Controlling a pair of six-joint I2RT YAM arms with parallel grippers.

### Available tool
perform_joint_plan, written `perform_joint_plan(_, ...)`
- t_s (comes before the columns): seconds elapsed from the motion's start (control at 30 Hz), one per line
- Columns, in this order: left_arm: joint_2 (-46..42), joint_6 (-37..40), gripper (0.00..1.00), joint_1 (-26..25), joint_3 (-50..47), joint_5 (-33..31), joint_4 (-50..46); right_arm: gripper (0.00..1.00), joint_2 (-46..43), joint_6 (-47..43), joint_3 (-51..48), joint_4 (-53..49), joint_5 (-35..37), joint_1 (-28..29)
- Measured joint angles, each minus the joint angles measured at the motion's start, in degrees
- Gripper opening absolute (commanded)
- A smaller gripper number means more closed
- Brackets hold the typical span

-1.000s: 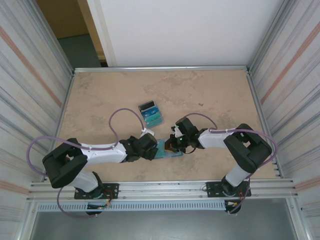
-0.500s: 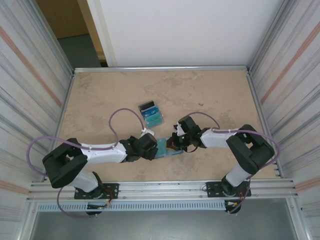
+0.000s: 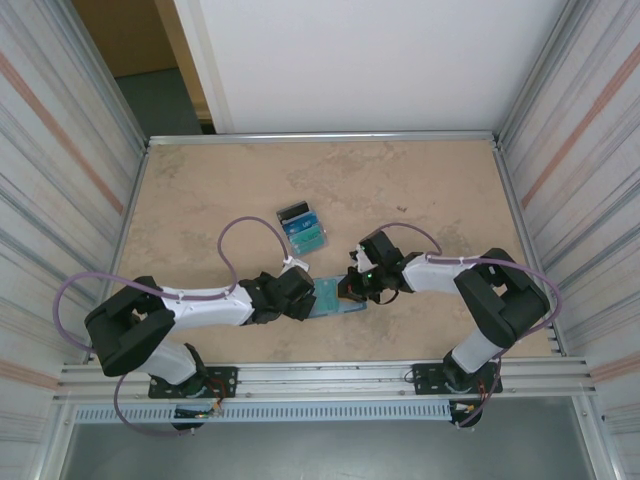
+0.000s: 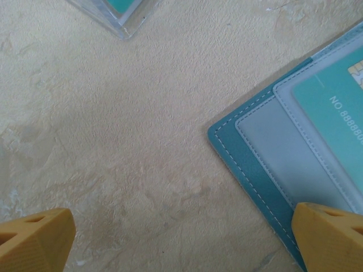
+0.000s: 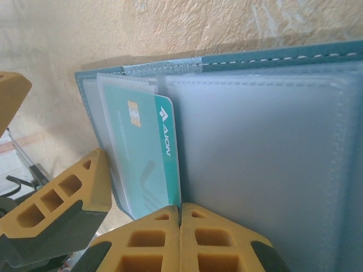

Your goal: Take the credit cards out of the card holder

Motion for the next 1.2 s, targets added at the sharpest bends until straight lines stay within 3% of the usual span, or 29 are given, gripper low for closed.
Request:
perform_joint_plan(0.57,-0.57,3.69,0.99,0.28,3.26,0.83,1.84,0.05,-0.59,-1.55,1.05,-3.5,-0.09,-0.63)
perform_joint_plan(1.2,7.02,6.51,0.99,0.79,7.06,2.56,2.54,0.04,-0.61,-1.73,1.05,-4.2,-0.11,-1.57)
